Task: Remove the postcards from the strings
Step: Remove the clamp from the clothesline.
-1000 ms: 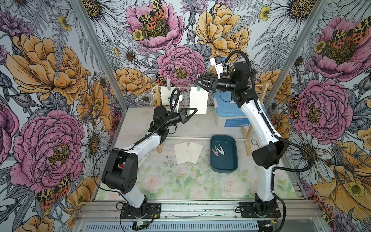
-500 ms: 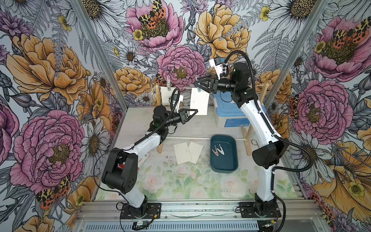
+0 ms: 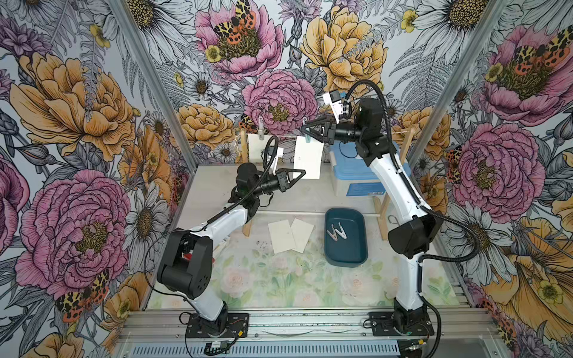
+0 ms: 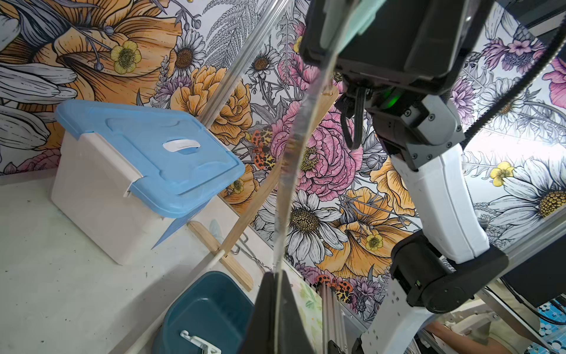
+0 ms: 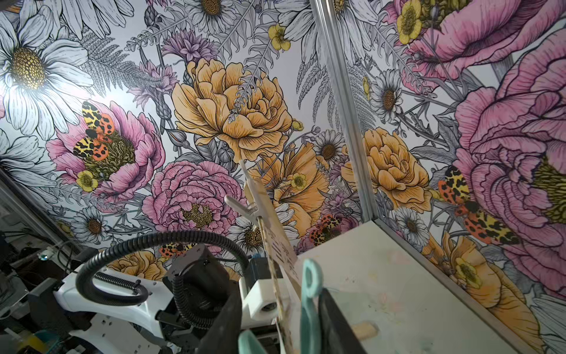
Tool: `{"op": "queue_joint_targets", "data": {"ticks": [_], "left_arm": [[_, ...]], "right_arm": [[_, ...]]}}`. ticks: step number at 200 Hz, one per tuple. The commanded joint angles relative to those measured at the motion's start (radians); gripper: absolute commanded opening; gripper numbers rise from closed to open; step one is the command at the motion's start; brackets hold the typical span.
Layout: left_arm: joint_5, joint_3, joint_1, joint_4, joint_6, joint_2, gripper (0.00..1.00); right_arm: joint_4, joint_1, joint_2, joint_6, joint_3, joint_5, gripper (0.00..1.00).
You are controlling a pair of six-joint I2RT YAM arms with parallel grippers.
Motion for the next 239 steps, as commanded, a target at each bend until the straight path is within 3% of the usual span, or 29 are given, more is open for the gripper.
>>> {"op": "queue_joint_targets", "data": {"ticks": [1, 82, 184, 239], "left_arm": [[0.018, 0.037, 0.010, 0.025, -0.008, 0.018, 0.00], [0.014, 0.028, 0.012, 0.029, -0.014, 0.018, 0.00], [-0.013, -0.090, 0.010, 0.081, -0.012, -0.025, 0.00], [-0.046, -0.195, -0.002, 0.085, 0.010, -0.083, 0.00]], "right_arm": [[0.004, 0.010, 0.010, 0.001, 0.023, -0.014, 0.34], [0.003, 0.019, -0.026, -0.016, 0.001, 0.037, 0.22], [0.004, 0.017, -0.114, -0.040, -0.038, 0.205, 0.19], [0.006, 0.019, -0.177, -0.056, -0.068, 0.234, 0.19]]}}
